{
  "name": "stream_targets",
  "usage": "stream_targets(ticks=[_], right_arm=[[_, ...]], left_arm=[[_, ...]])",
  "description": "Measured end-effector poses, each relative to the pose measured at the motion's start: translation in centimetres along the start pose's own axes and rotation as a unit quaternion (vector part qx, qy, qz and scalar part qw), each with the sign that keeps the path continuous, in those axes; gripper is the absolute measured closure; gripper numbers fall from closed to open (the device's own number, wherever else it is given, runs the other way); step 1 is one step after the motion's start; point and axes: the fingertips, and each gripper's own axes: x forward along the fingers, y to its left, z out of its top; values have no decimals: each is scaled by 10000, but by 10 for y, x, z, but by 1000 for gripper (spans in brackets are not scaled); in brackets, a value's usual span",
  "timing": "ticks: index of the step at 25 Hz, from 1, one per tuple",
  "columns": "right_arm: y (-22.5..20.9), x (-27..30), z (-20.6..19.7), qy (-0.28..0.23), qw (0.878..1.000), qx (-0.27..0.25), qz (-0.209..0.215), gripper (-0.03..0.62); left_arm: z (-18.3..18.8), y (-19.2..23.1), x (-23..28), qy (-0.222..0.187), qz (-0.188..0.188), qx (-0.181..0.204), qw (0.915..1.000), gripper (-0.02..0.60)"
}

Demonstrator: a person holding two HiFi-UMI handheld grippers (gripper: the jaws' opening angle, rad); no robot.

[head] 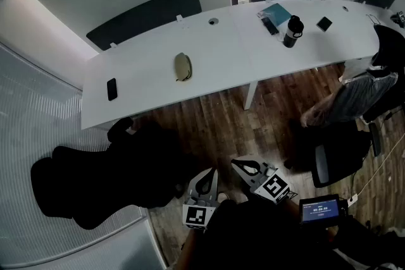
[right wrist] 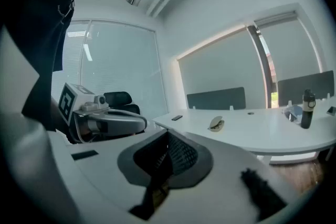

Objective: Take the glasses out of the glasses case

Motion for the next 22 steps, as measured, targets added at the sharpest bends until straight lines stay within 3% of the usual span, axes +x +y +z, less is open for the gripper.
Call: stream_targets(ticks=[10, 14, 18, 22], right_arm=[[-71, -7, -6, -94, 9997, 124, 209, 586], [-81, -8, -16, 54, 9993, 318, 188, 586], [-83, 2, -12, 122, 9993, 192, 308, 586], [-90, 15, -10, 171, 9993, 117, 303, 586]], left_arm=[[15, -17, 67, 241, 266, -86, 9993, 574], [2, -23, 69, 383, 323, -109, 9987, 574], [3, -10, 76, 368, 450, -271, 9979, 574], [5, -2, 89, 278, 294, -328, 9986, 574]])
